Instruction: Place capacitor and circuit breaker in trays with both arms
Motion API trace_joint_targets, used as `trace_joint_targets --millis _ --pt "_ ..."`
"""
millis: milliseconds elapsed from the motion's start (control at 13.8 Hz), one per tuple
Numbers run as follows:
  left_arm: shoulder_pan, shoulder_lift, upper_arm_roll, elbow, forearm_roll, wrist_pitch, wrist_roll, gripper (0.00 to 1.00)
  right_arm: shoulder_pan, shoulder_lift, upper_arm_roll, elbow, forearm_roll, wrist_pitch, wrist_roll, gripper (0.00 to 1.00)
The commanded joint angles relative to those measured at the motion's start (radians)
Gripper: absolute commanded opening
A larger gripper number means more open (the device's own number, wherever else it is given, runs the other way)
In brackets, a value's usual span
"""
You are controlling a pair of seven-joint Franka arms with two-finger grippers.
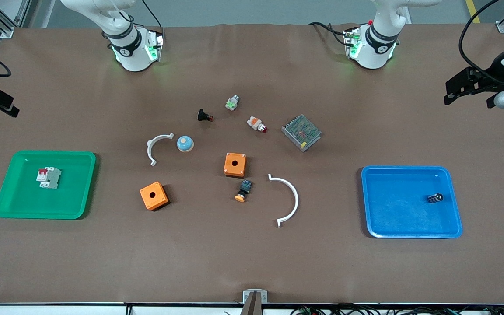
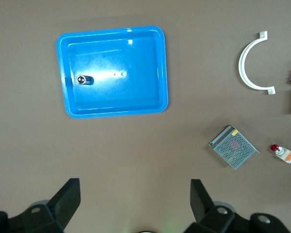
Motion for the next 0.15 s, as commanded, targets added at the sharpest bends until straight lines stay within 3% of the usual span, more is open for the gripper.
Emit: trace_joint_targets --millis 0,73 --pt "0.000 -0.017 -0.005 -0.004 0.024 0.006 0.008 1.00 0.001 0.007 -0.004 0.023 0.014 -0.008 -0.003 1.00" --pt "0.000 -0.017 -0.005 -0.004 0.024 0.005 0.008 1.00 0.001 0.009 -0.004 0.023 0.014 -0.008 -0.003 1.00"
